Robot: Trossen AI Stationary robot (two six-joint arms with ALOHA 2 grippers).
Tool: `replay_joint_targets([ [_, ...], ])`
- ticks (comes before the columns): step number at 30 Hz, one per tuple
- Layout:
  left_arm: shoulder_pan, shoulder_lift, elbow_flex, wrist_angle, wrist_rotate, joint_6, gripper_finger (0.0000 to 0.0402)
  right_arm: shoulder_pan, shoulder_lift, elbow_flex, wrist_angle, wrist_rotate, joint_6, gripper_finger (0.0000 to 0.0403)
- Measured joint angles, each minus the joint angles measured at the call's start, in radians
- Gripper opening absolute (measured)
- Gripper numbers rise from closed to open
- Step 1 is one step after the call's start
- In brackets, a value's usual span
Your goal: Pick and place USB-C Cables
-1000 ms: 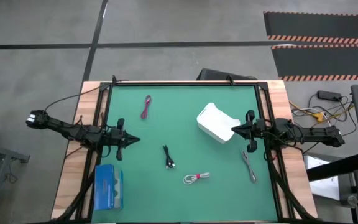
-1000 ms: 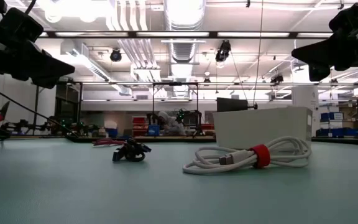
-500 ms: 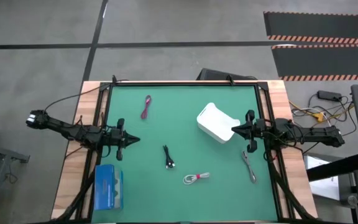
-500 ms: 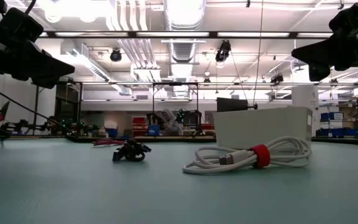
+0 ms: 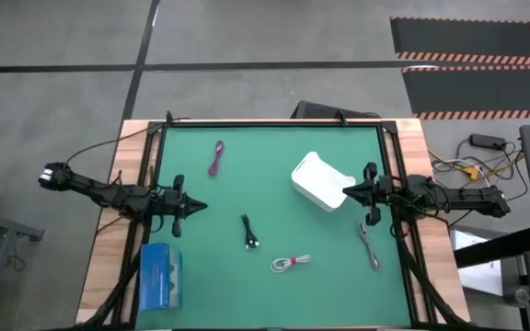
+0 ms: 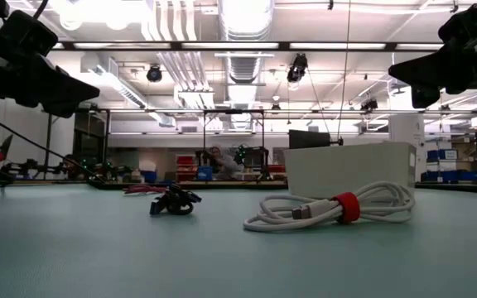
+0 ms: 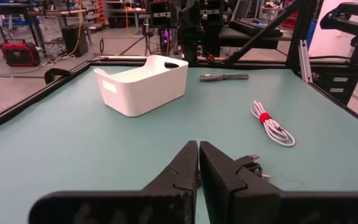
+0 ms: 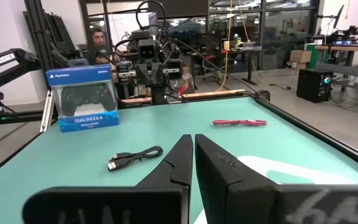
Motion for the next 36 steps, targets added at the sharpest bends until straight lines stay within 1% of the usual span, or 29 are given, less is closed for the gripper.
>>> replay_joint_targets([
  [2, 0.000, 0.000, 0.000, 0.055, 0.000, -0.006, 0.0001, 0.000, 0.000, 0.000, 0.000, 0.000, 0.000, 0.0009],
  [6, 0.000, 0.000, 0.000, 0.234, 0.000, -0.097, 0.0001, 0.000, 0.000, 0.000, 0.009, 0.000, 0.000, 0.0009],
  [8, 0.000, 0.000, 0.000, 0.321, 0.000, -0.106, 0.0001, 0.000, 0.000, 0.000, 0.009, 0.000, 0.013, 0.0009],
  [13, 0.000, -0.001, 0.000, 0.447, 0.000, -0.106, 0.0001, 0.000, 0.000, 0.000, 0.009, 0.000, 0.187, 0.0009],
  [18, 0.000, -0.001, 0.000, 0.470, 0.000, -0.106, 0.0001, 0.000, 0.000, 0.000, 0.009, 0.000, 0.297, 0.0009],
  [22, 0.000, 0.000, 0.000, 0.471, 0.000, -0.106, 0.0001, 0.000, 0.000, 0.000, 0.030, 0.001, 0.282, 0.0009],
  [27, 0.000, -0.001, 0.000, 0.502, -0.001, -0.096, 0.0001, 0.000, 0.007, 0.000, 0.132, 0.011, 0.269, 0.0009],
  [31, 0.000, 0.001, 0.000, 0.568, -0.046, 0.009, 0.0001, 0.000, 0.029, 0.000, 0.252, 0.028, 0.224, 0.0009],
  [36, 0.000, 0.000, 0.000, 0.635, -0.053, 0.134, 0.0001, 0.000, 0.085, 0.000, 0.373, 0.027, 0.209, 0.0009],
])
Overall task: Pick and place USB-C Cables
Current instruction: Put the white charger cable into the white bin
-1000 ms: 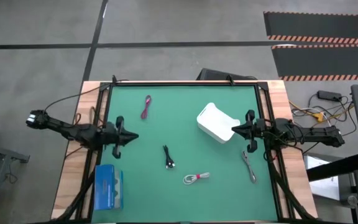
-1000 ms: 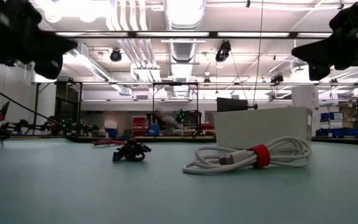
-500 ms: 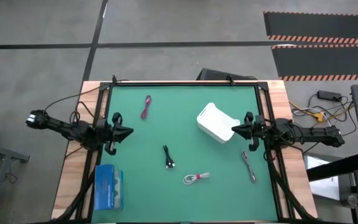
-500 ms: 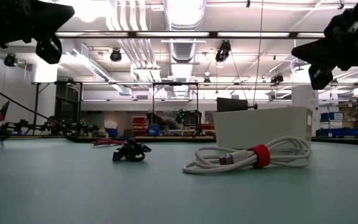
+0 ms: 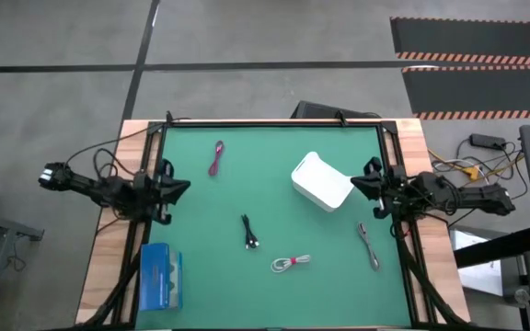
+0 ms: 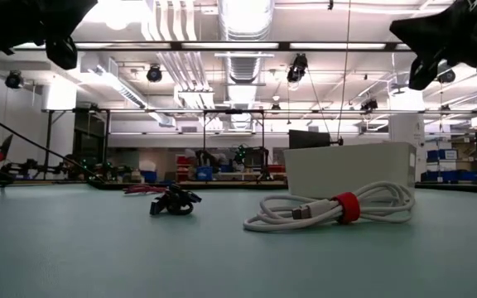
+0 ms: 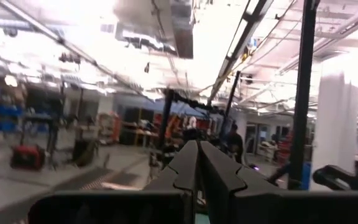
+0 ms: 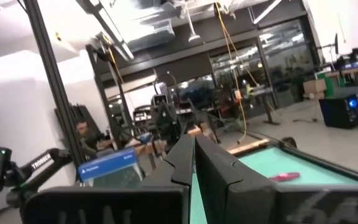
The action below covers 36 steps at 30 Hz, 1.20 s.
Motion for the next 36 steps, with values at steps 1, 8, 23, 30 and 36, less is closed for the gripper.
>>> replay_joint_targets([
  [1, 0.000, 0.000, 0.000, 0.012, 0.000, 0.025, 0.0001, 0.000, 0.015, 0.000, 0.018, 0.000, -0.001, 0.0009],
  [8, 0.000, 0.000, 0.001, 0.050, -0.013, 0.099, 0.0001, 0.000, 0.127, 0.000, 0.083, 0.000, -0.011, 0.0009],
  [23, 0.000, 0.000, 0.003, 0.099, -0.016, 0.047, 0.0001, 0.000, 0.288, 0.000, 0.315, 0.000, -0.010, 0.0009],
  [30, 0.000, 0.000, 0.003, 0.118, -0.016, 0.048, 0.0001, 0.000, 0.350, 0.000, 0.433, 0.049, -0.024, 0.0009],
  [36, 0.000, 0.000, 0.008, 0.122, -0.018, 0.048, 0.0001, 0.000, 0.410, 0.050, 0.443, 0.051, -0.037, 0.0009],
])
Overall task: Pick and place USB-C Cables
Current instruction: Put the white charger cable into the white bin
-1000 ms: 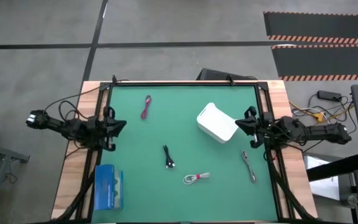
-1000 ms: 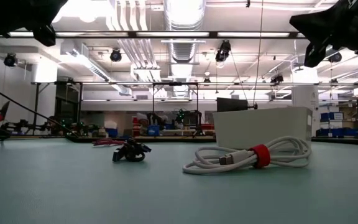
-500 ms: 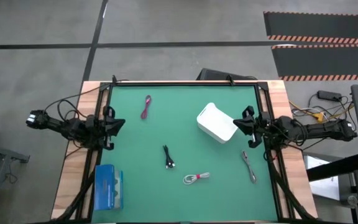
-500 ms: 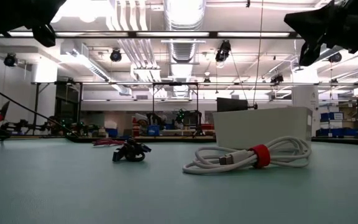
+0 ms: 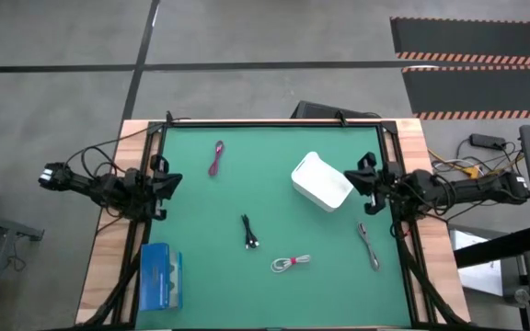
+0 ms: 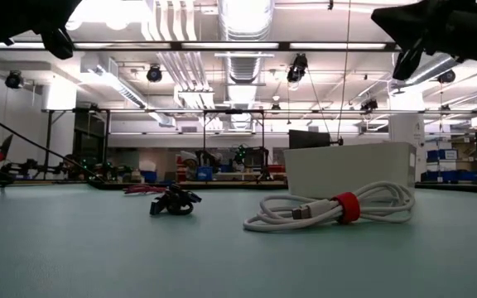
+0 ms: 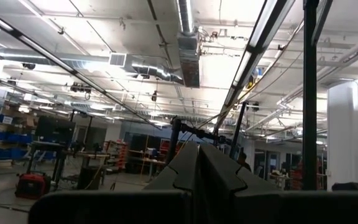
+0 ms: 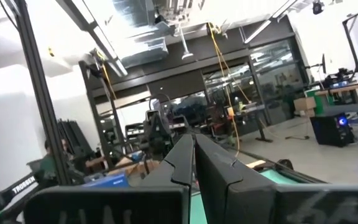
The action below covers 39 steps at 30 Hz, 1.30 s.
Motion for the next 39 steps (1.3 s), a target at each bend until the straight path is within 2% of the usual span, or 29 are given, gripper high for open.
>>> replay_joint_targets([
  [17, 0.000, 0.000, 0.000, -0.003, 0.000, 0.000, 0.0001, 0.000, 0.293, 0.242, -0.052, -0.009, -0.026, 0.0009],
  [23, 0.000, 0.000, 0.000, -0.004, 0.000, 0.000, 0.0001, 0.010, 0.393, 0.392, -0.288, -0.036, -0.015, 0.0009],
  [33, 0.000, -0.001, 0.000, -0.002, 0.000, 0.000, 0.0001, 0.087, 0.562, 0.648, -0.553, -0.038, -0.067, 0.0009],
  [39, 0.000, -0.001, 0.000, -0.003, 0.000, 0.000, 0.0001, 0.146, 0.652, 0.755, -0.698, -0.038, -0.068, 0.0009],
])
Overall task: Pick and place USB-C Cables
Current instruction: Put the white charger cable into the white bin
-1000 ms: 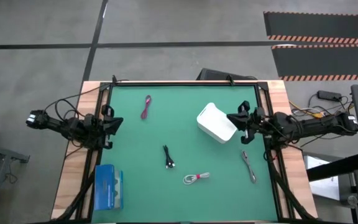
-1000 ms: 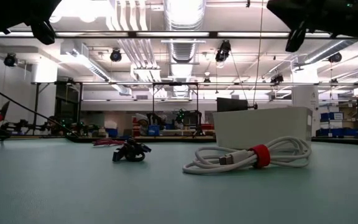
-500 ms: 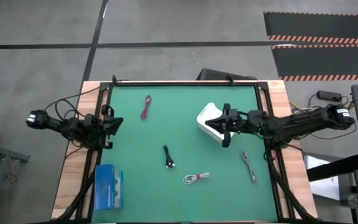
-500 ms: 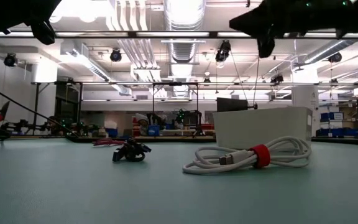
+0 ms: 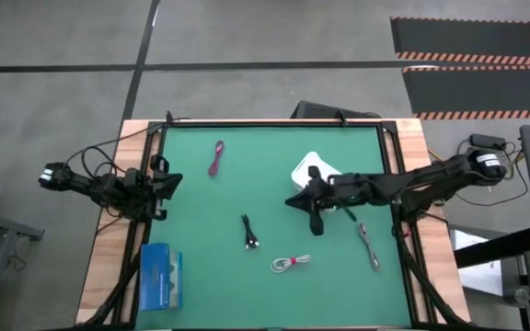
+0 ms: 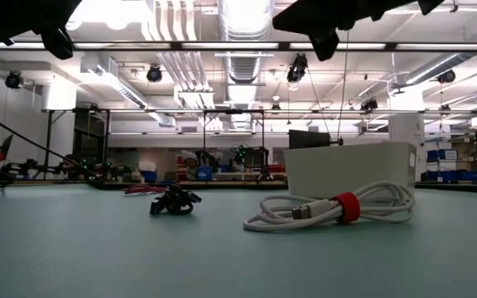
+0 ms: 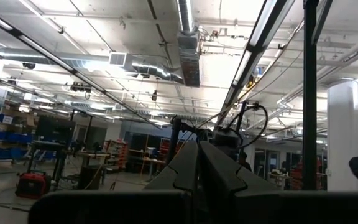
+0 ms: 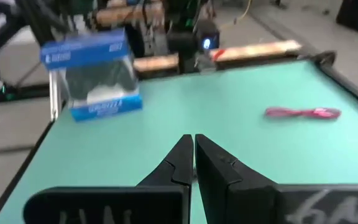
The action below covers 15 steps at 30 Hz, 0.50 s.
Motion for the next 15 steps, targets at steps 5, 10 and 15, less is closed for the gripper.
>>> replay_joint_targets([
  [5, 0.000, 0.000, 0.000, -0.001, 0.000, 0.000, 0.0001, 0.045, 0.061, 0.096, -0.158, 0.003, 0.007, 0.0009],
  [10, 0.000, 0.001, 0.000, 0.001, 0.000, 0.000, 0.0001, 0.092, 0.142, 0.222, -0.356, 0.003, 0.028, 0.0009],
  [15, 0.000, 0.001, 0.000, 0.001, 0.000, 0.000, 0.0001, 0.139, 0.246, 0.376, -0.592, 0.003, 0.028, 0.0009],
])
